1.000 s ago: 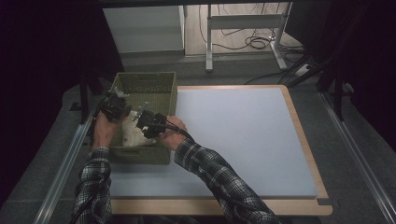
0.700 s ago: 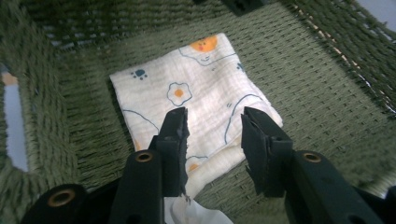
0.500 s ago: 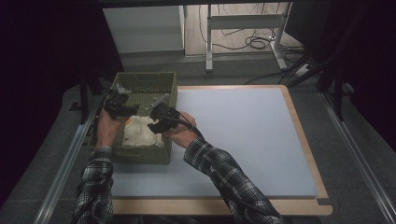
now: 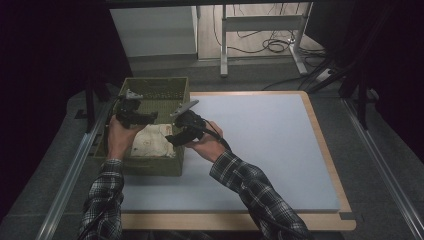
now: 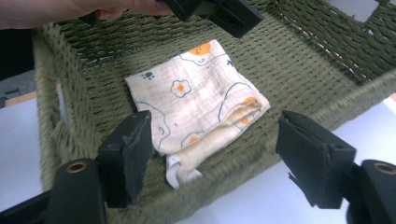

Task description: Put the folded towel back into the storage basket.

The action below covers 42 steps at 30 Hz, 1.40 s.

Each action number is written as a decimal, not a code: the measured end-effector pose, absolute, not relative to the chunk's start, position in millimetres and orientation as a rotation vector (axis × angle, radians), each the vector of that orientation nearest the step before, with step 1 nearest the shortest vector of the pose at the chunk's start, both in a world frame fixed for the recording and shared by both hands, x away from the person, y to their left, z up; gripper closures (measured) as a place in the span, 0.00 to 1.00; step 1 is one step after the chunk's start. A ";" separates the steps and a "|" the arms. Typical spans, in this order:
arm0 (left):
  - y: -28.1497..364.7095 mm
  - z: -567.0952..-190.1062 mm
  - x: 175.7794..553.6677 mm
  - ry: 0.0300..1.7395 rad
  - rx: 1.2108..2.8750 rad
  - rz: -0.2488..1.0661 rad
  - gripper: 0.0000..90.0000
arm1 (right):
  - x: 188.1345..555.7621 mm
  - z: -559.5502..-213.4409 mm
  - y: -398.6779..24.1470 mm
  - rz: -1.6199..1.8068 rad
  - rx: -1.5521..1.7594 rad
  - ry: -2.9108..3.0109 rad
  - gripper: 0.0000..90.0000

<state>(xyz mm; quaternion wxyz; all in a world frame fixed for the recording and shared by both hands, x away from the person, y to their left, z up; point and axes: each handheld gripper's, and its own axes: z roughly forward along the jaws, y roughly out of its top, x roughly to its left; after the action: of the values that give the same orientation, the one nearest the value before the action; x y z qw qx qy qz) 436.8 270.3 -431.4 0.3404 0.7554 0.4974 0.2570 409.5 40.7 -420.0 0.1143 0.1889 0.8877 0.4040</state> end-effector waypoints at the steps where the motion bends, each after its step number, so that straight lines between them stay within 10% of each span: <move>1: 269.0 -430.3 435.9 1.287 1.956 0.659 0.15 | 408.8 -419.8 37.3 1.196 0.554 2.601 0.28; 42: 147.7 -412.8 384.7 1.006 2.065 0.498 0.00 | 370.6 -456.0 -151.4 1.214 0.731 2.532 0.09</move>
<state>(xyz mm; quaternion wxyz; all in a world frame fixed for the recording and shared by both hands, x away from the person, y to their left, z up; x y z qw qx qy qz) 384.7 147.7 -412.8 0.3854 0.8106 0.3951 0.1956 370.6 -151.4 -456.0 0.1198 0.2501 0.8664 0.4152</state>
